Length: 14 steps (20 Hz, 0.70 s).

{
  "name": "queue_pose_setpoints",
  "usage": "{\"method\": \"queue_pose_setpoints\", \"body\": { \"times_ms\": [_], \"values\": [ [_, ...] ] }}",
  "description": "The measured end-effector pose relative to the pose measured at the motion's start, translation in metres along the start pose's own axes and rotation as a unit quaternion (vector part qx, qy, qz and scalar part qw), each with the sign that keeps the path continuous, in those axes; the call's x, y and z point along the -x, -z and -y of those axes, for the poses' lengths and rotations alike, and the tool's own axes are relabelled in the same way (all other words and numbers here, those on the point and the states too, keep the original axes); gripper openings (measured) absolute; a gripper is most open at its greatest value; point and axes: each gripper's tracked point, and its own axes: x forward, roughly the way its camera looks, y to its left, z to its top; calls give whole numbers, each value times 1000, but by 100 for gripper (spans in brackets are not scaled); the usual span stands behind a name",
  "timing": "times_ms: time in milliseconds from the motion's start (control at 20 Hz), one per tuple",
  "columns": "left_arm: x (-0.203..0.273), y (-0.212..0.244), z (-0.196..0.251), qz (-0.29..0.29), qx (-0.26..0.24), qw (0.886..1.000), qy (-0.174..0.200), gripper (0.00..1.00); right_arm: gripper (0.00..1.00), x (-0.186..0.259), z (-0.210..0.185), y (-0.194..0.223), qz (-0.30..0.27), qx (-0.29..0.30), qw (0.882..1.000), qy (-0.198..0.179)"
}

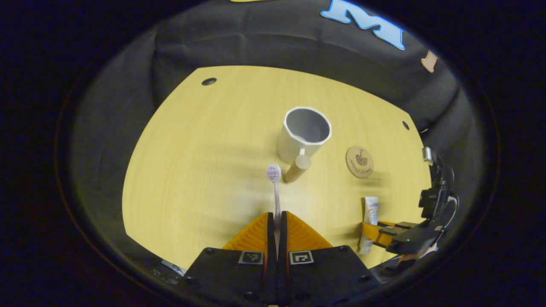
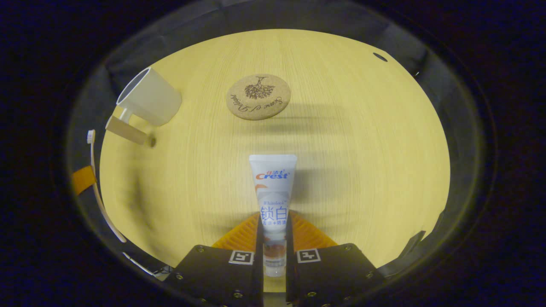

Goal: Put the toothbrush and toothpaste on the desktop into the cup, then pick up the cup and place it on the coaster on the desktop.

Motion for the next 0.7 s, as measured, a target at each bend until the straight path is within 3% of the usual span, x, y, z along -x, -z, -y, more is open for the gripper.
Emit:
{"method": "queue_pose_setpoints", "body": {
  "times_ms": [150, 400, 700],
  "values": [
    [17, -49, 6, 41, 2, 999, 17, 8, 22, 6, 0, -5, 10, -13, 1000, -10],
    [2, -118, 10, 96, -17, 995, 30, 8, 22, 25, 3, -15, 29, -33, 999, -22],
    [-21, -166, 32, 133, -61, 989, 33, 7, 22, 40, 11, -14, 39, -55, 997, -28]
  ]
}}
